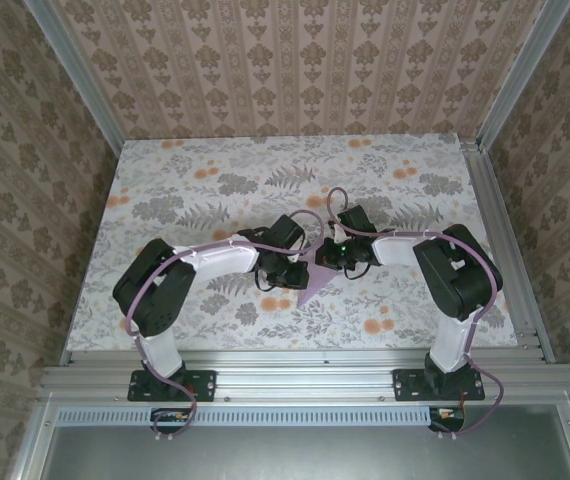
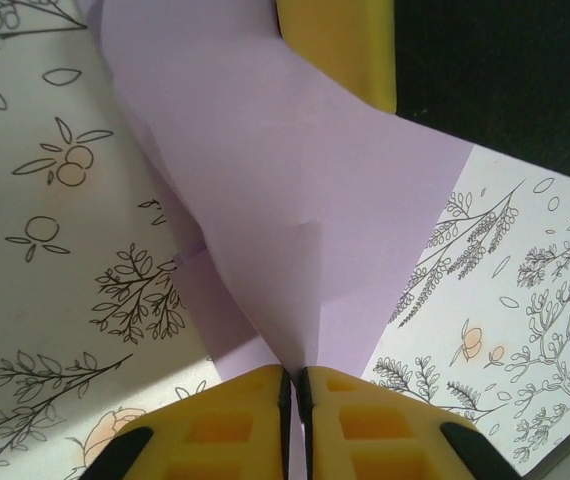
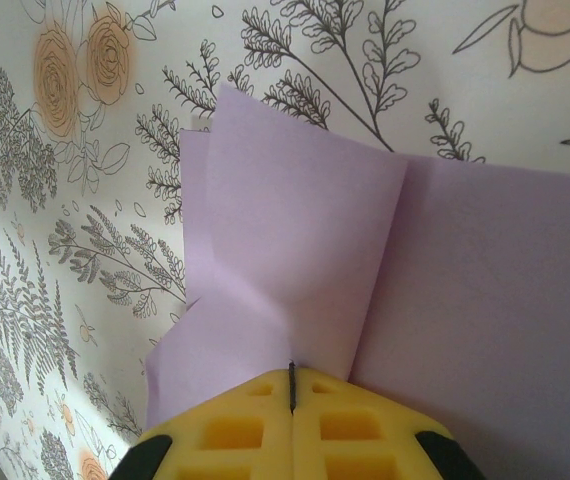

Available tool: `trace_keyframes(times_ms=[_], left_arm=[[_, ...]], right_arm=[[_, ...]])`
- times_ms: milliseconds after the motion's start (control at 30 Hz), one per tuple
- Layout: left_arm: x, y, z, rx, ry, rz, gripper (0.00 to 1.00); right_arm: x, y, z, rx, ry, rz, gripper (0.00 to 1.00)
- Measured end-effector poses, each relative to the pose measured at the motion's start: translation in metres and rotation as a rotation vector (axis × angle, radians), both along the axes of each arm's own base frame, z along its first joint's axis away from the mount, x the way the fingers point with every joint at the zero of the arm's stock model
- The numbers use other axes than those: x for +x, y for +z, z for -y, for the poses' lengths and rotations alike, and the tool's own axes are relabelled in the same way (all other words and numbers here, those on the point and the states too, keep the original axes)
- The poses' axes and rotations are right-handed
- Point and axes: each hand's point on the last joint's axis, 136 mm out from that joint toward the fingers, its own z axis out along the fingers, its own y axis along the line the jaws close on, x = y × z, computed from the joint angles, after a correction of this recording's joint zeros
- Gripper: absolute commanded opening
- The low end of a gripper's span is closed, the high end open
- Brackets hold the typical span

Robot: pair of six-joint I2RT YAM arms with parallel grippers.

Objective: Fold a paper plane with a square sheet of paper (pick it up from the middle)

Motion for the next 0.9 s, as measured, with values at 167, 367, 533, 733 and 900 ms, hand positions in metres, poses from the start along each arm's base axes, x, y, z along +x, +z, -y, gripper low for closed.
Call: trace_keyframes(times_ms=[167,367,533,733,900], left_arm=[[0.000,-0.005,-0.002,0.012,0.002,-0.006,0.10],[0.001,-0.008,-0.006,0.024,0.012,-0.007,0.09],[0.004,-0.010,-0.010,0.030,0.023,-0.003,0.10],[0.005,-0.012,-0.011,0.033,0.028,-0.002,0.11],[0.006,-0.013,-0.013,0.036,0.033,0.001,0.11]], right_arm=[[0.000,0.000,0.000,0.000,0.000,0.000,0.07],[0.000,0.000,0.000,0.000,0.000,0.000,0.07],[0.000,0.000,0.000,0.004,0.000,0.000,0.07],[0.000,0.000,0.000,0.004,0.000,0.000,0.08],[0.000,0.000,0.000,0.004,0.000,0.000,0.07]])
